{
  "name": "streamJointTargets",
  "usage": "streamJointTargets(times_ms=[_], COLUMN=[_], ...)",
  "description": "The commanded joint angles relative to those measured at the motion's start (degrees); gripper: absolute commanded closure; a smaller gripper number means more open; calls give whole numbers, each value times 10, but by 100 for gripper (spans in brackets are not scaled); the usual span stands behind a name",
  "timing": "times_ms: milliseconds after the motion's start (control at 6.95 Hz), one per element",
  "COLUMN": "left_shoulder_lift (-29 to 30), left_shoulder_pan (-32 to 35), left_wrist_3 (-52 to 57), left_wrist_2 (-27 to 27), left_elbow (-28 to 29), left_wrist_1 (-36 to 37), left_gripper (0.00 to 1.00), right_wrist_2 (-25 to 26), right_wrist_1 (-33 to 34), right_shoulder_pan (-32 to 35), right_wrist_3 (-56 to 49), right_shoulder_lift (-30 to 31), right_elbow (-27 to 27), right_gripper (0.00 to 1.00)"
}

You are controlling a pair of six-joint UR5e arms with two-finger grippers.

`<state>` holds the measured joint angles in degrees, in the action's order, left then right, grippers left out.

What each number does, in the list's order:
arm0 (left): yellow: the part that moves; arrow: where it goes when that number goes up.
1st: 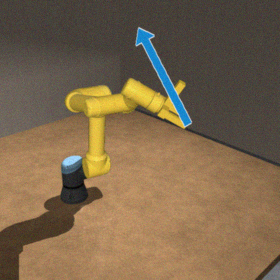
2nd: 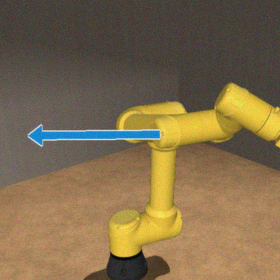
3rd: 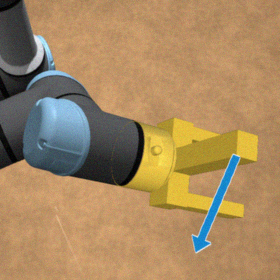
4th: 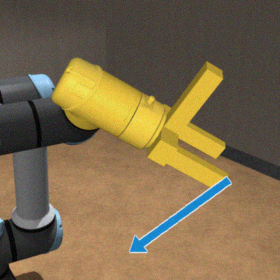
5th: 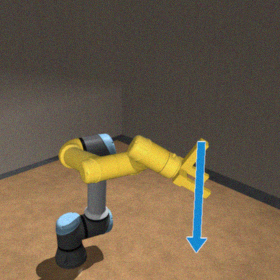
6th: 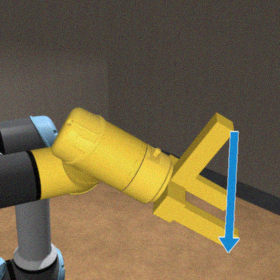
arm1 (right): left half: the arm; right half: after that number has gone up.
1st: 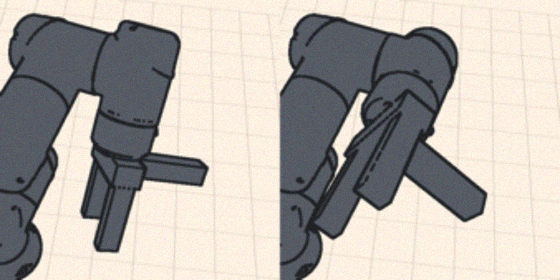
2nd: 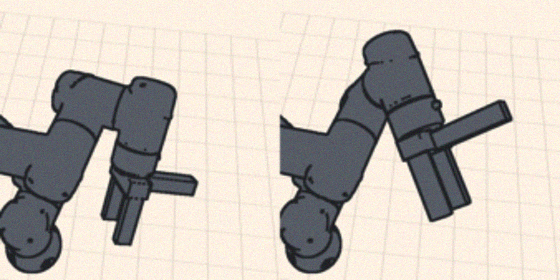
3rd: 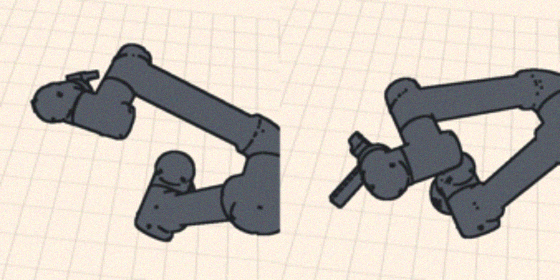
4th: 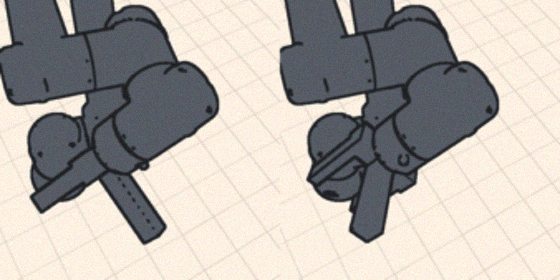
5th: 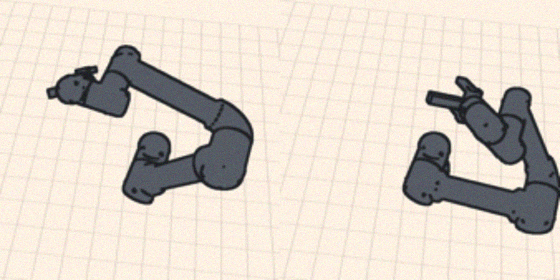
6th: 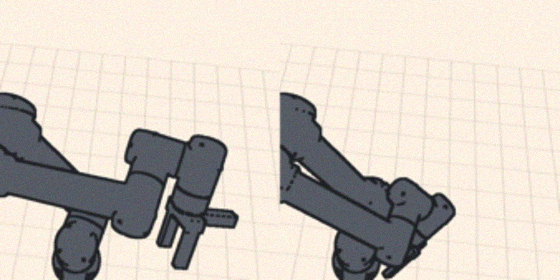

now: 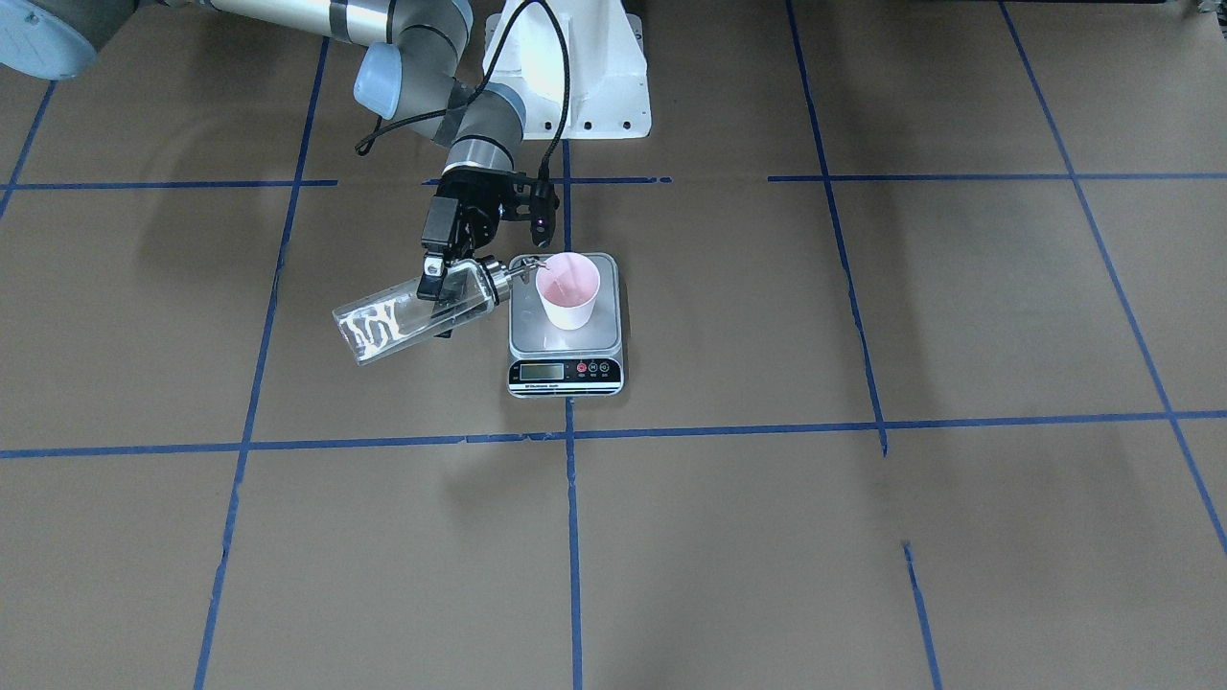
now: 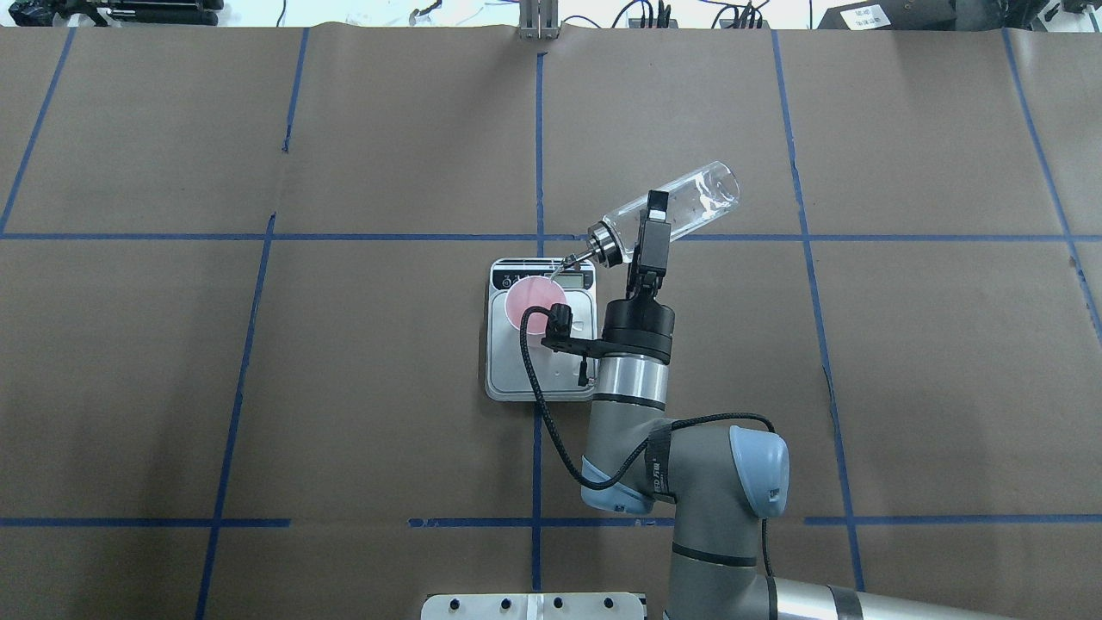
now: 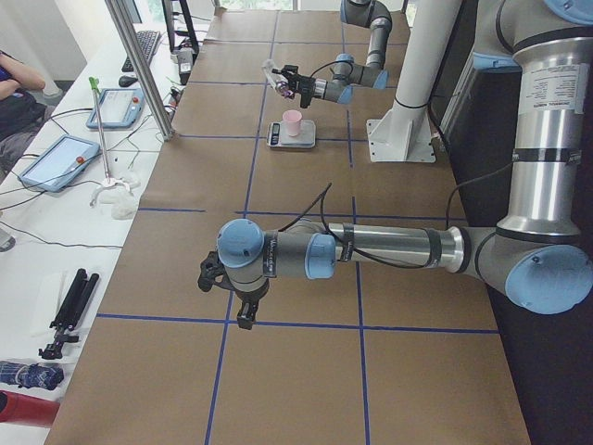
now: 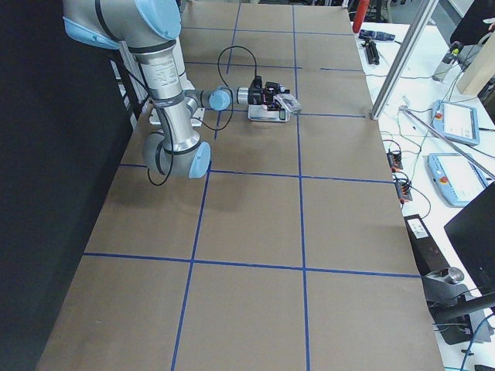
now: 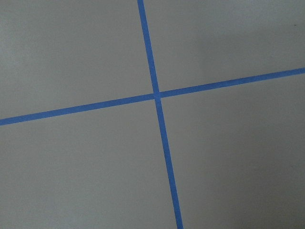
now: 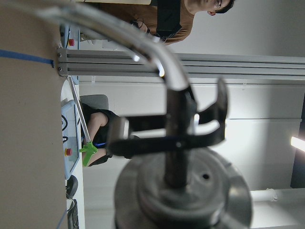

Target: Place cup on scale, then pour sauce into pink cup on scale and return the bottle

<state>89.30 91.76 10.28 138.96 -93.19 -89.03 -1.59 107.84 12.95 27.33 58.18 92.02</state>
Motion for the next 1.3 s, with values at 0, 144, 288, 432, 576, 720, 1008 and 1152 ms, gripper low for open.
streamJointTargets(times_ms=[0,144,288,432,576,720,1008,1152], left_shoulder_lift=[0,0,0,0,0,0,0,0], left_shoulder_pan=[0,0,0,0,0,0,0,0], left_wrist_3=[0,0,0,0,0,0,0,0], left_wrist_2=[7,7,7,7,7,6,7,7], left_elbow=[0,0,0,0,0,0,0,-1], left_wrist_1=[0,0,0,0,0,0,0,0], left_gripper=[0,0,0,0,0,0,0,0], right_wrist_2=[10,14,17,21,23,24,24,24], right_wrist_1=[0,0,0,0,0,0,0,0], right_shoulder_pan=[1,1,0,1,0,0,0,0], right_wrist_3=[0,0,0,0,0,0,0,0], right_shoulder_lift=[1,3,5,6,6,7,7,7], right_elbow=[0,0,0,0,0,0,0,0], right_gripper=[100,100,100,100,100,100,100,100])
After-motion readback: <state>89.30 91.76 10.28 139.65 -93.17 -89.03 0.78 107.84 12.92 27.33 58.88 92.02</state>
